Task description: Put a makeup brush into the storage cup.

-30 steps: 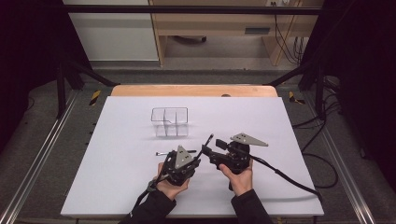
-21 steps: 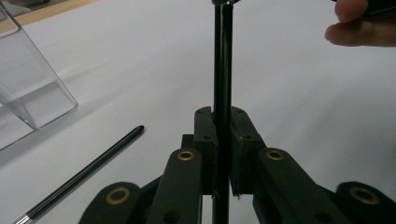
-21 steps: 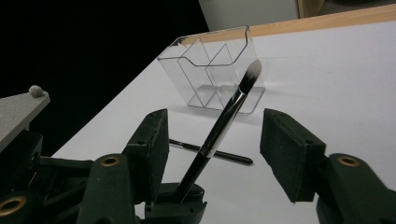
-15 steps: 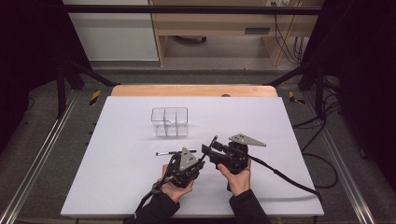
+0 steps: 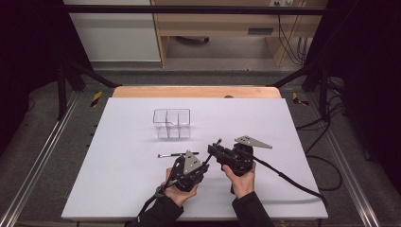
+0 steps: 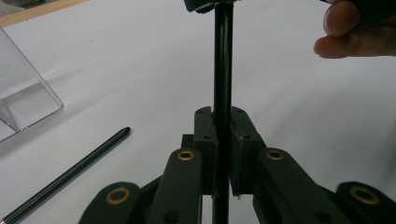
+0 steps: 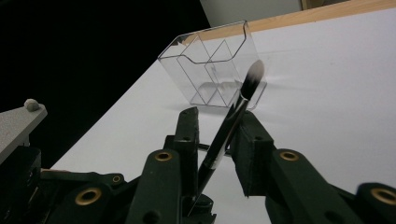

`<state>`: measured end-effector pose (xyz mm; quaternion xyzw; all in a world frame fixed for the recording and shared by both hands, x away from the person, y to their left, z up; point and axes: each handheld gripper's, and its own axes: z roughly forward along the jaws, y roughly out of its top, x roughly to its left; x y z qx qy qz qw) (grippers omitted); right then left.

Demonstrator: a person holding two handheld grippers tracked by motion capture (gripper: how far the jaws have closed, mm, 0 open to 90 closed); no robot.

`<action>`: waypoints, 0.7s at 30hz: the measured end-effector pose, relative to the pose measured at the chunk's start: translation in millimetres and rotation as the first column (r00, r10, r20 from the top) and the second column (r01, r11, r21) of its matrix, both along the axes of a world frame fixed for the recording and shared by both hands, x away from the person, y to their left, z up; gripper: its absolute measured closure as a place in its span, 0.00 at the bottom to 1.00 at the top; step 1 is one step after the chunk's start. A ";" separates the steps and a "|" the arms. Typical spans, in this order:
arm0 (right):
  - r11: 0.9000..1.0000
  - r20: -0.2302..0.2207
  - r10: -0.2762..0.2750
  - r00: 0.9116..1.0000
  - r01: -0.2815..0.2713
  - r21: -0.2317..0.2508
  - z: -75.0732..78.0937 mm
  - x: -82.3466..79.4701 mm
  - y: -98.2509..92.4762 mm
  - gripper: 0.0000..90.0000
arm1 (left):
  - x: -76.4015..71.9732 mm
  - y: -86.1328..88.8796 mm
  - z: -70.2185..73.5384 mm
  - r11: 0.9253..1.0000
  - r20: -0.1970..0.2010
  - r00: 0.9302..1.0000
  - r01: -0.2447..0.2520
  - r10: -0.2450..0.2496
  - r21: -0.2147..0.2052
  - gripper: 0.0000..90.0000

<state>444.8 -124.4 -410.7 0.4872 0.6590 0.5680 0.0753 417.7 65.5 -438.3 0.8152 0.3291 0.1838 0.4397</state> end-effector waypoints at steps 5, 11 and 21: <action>1.000 -0.008 0.013 1.000 -0.013 0.025 -0.7 0.2 -2.4 0.88 | -0.6 -0.1 0.0 1.000 0.000 1.000 0.003 -0.003 0.000 0.92; 0.997 -0.009 0.050 0.999 -0.049 0.066 0.5 -0.8 -3.7 0.92 | 0.2 -0.5 -0.6 1.000 0.002 1.000 0.008 -0.008 0.002 0.91; 0.994 0.014 0.090 0.996 -0.090 0.054 0.3 -2.0 -3.8 0.93 | 3.0 3.2 8.2 1.000 0.019 0.999 0.026 -0.025 -0.016 0.57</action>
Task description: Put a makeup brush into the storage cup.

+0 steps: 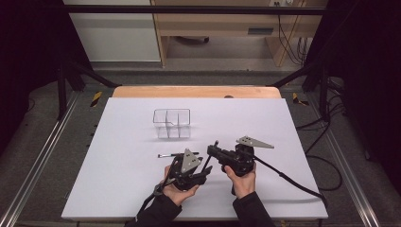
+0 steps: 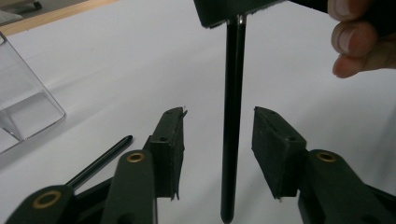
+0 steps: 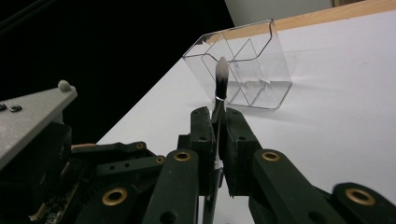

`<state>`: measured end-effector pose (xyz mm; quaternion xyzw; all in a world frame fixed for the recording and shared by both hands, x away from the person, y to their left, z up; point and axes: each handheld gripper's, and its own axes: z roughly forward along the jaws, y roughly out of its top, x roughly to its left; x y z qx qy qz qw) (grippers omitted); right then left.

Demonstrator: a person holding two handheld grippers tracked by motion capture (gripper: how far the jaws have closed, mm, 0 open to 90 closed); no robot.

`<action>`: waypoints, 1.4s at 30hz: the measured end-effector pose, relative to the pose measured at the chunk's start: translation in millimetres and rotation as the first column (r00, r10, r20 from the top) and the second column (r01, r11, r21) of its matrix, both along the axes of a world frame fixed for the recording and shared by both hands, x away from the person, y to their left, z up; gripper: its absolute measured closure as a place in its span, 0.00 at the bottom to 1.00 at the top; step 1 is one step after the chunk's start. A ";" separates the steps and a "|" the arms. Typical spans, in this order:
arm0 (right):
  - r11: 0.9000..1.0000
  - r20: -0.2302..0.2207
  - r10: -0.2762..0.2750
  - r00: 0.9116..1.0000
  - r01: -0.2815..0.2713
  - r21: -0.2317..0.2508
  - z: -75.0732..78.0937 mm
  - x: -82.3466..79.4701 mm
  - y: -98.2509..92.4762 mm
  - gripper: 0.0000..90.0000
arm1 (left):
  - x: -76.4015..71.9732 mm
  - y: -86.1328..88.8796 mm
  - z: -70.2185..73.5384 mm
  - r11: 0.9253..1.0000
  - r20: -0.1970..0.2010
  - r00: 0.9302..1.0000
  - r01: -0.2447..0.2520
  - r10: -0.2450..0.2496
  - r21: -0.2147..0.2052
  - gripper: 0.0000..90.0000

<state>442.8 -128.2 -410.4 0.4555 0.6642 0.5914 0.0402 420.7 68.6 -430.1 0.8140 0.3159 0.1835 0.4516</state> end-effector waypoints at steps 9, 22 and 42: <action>1.000 0.026 0.019 0.999 -0.018 -0.008 1.0 -1.7 -0.9 0.93 | 1.9 -8.8 10.3 1.000 0.023 1.000 0.016 -0.017 0.014 0.62; 0.999 0.041 0.034 0.999 -0.033 -0.017 2.4 -3.0 -2.3 0.93 | 1.5 -15.5 17.9 1.000 0.034 0.999 0.017 -0.017 0.002 0.82; 0.999 0.061 0.030 0.998 -0.028 -0.023 4.8 -4.6 -4.5 0.84 | 3.6 -14.8 19.7 1.000 0.015 1.000 -0.010 0.010 -0.021 0.92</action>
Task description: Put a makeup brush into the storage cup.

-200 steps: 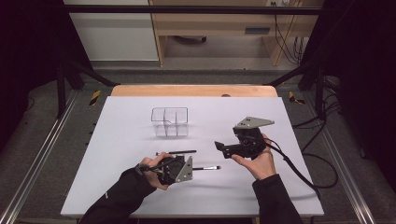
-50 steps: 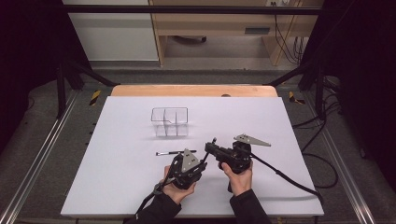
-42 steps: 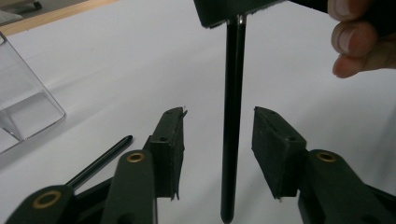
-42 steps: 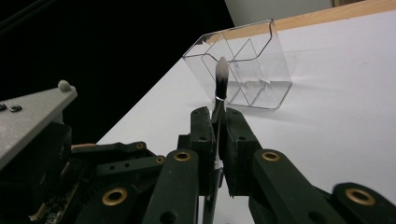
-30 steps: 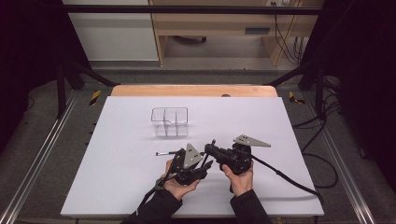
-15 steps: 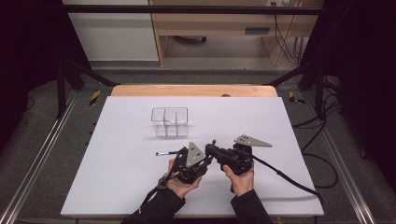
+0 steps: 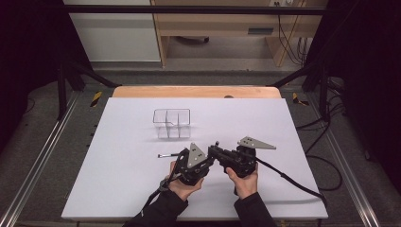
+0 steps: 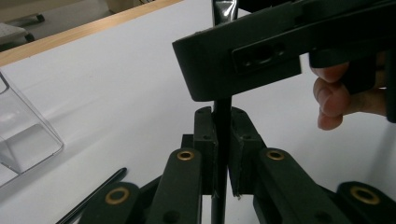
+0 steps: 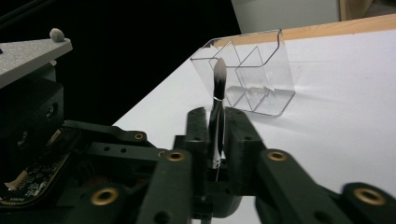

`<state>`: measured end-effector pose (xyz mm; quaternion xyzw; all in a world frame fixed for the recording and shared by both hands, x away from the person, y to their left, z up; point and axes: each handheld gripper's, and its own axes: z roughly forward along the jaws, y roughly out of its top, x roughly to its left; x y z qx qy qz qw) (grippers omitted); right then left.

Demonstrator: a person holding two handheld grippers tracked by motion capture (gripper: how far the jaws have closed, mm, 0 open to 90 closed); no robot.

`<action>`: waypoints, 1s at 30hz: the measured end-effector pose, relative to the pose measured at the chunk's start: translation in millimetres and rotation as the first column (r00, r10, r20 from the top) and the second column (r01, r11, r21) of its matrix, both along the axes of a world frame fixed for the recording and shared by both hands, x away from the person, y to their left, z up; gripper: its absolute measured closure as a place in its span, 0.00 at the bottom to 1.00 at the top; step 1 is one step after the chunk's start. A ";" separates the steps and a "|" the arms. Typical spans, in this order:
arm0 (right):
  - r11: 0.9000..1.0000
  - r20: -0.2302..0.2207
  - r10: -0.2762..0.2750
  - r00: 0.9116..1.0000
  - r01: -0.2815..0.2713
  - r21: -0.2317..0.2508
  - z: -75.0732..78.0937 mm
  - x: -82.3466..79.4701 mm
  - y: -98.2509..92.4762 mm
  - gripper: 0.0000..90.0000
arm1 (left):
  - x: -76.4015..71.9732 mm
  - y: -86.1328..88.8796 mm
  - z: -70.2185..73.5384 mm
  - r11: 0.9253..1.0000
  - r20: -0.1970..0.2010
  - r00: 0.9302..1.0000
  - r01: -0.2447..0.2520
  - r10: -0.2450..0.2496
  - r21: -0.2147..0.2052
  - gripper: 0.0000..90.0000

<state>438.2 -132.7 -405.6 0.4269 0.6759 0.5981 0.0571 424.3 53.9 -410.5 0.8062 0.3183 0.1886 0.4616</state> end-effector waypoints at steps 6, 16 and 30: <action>1.000 0.039 -0.025 0.999 0.025 -0.007 6.0 -2.6 -5.3 0.65 | 3.0 5.6 1.1 1.000 0.004 1.000 -0.023 0.023 -0.002 0.92; 0.992 0.108 -0.077 0.991 0.087 -0.087 12.4 -4.4 -14.7 0.35 | 6.6 26.8 6.3 0.998 0.012 0.998 -0.054 0.054 -0.024 0.92; 0.969 0.136 -0.116 0.984 0.142 -0.201 6.9 -2.9 -22.5 0.14 | 14.0 62.8 21.5 0.995 0.030 0.996 -0.084 0.086 -0.054 0.92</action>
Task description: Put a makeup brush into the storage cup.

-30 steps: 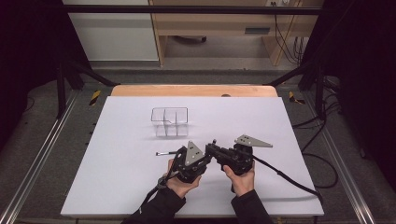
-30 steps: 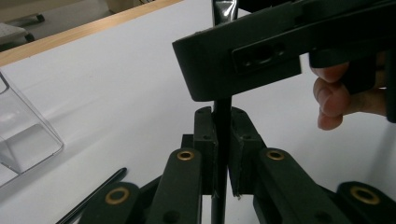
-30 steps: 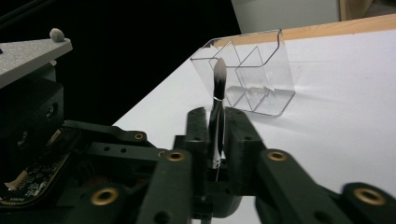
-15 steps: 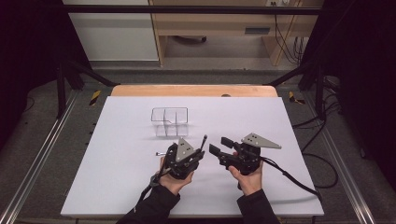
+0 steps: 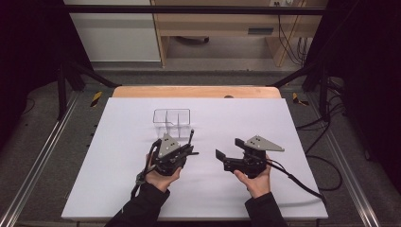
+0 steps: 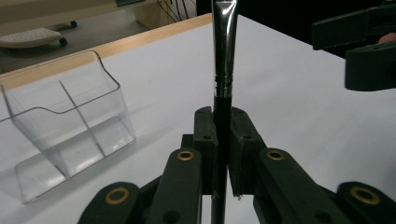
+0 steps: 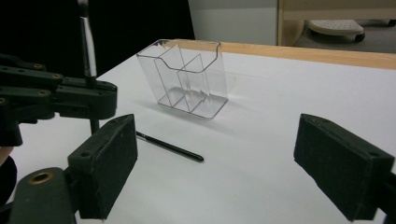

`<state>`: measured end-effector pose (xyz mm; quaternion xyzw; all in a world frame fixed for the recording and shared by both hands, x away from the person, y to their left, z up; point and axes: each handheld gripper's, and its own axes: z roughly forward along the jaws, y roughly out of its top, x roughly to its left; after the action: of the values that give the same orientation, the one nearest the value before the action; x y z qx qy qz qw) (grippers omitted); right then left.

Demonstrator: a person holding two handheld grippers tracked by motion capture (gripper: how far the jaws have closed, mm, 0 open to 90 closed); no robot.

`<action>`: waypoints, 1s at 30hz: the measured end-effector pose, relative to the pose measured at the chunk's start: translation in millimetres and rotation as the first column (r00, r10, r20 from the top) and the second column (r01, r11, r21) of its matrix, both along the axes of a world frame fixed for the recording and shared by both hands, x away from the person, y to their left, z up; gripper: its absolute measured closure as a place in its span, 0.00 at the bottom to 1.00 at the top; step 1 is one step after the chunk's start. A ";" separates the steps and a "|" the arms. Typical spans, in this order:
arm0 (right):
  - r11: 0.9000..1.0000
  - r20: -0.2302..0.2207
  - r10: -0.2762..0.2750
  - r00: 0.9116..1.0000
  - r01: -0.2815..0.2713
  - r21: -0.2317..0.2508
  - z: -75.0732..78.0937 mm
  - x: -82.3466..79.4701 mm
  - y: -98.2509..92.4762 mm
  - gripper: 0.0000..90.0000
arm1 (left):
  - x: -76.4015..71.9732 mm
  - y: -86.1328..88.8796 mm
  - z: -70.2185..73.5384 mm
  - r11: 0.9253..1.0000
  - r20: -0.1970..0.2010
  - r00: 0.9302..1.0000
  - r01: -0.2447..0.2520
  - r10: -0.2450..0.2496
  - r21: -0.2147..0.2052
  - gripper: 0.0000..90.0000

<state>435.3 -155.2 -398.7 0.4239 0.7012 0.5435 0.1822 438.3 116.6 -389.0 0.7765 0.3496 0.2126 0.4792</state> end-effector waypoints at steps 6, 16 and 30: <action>1.000 0.003 -0.020 1.000 0.020 -0.017 -2.3 -2.3 -11.9 0.09 | 4.1 11.6 4.6 1.000 0.014 1.000 -0.012 0.012 0.017 0.92; 0.994 -0.005 -0.053 0.999 0.052 -0.092 -8.9 -6.4 -25.0 0.06 | 10.4 30.9 17.1 0.999 0.037 0.999 -0.040 0.039 0.016 0.92; 0.987 -0.011 -0.080 0.997 0.078 -0.137 -14.1 -9.9 -33.6 0.05 | 22.8 36.8 36.8 0.998 0.074 0.995 -0.063 0.062 0.012 0.92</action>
<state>425.4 -188.8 -412.8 0.4423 0.7210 0.4831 0.2264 461.1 153.4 -352.2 0.7604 0.3542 0.2582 0.4792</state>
